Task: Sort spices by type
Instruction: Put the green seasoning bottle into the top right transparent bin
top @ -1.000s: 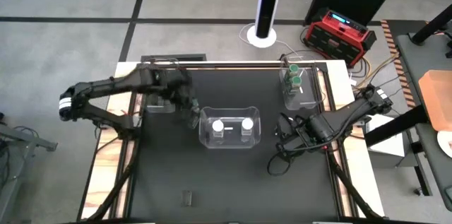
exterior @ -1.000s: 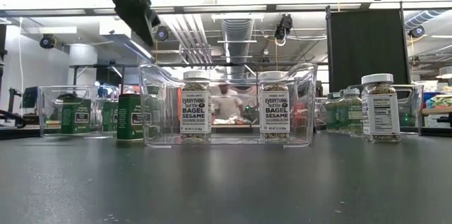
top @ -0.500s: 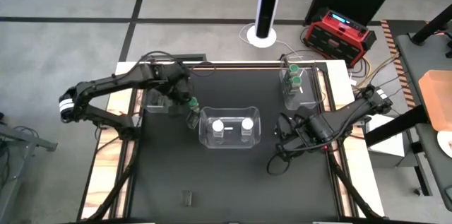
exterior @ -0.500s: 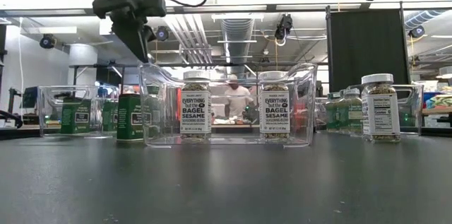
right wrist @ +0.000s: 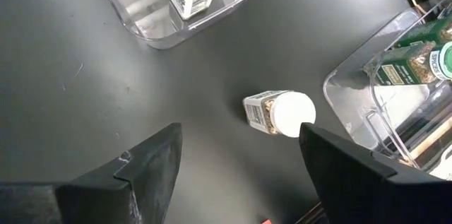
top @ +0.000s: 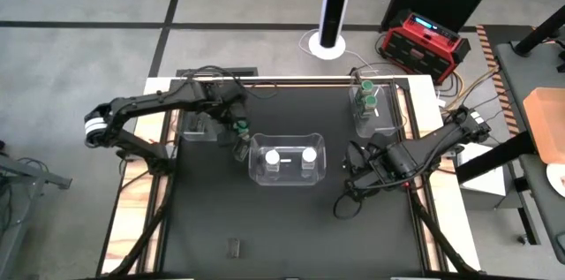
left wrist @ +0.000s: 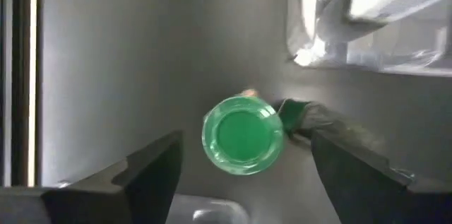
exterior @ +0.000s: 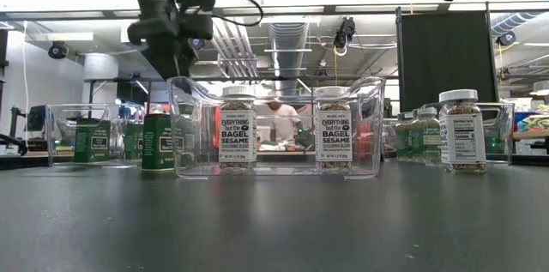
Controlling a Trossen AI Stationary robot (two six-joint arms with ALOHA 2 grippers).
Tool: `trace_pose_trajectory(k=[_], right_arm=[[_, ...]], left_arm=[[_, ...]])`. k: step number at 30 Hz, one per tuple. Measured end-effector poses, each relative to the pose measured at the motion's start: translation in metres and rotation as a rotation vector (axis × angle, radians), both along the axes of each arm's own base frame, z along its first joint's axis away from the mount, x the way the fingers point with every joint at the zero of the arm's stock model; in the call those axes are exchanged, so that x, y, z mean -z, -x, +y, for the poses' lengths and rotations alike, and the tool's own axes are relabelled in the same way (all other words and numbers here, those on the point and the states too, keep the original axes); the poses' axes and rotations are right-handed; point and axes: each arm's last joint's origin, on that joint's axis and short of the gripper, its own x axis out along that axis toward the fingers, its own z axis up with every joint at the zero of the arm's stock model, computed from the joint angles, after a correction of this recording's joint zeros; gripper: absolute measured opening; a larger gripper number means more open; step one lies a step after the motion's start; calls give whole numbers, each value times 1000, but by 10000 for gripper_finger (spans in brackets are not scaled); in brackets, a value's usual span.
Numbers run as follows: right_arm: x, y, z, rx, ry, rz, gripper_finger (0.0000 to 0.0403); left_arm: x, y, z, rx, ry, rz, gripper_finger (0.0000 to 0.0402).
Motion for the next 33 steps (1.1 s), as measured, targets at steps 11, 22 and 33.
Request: trace_pose_trajectory(k=[11, 22, 33], right_arm=[[0, 0, 0, 0, 2, -1, 279], [0, -1, 0, 0, 1, -4, 278], [0, -1, 1, 0, -3, -12, 273]], left_arm=[[20, -11, 6, 16, 7, 75, 295], [23, -12, 16, 0, -2, 66, 290], [32, -14, 17, -17, 14, 83, 270]])
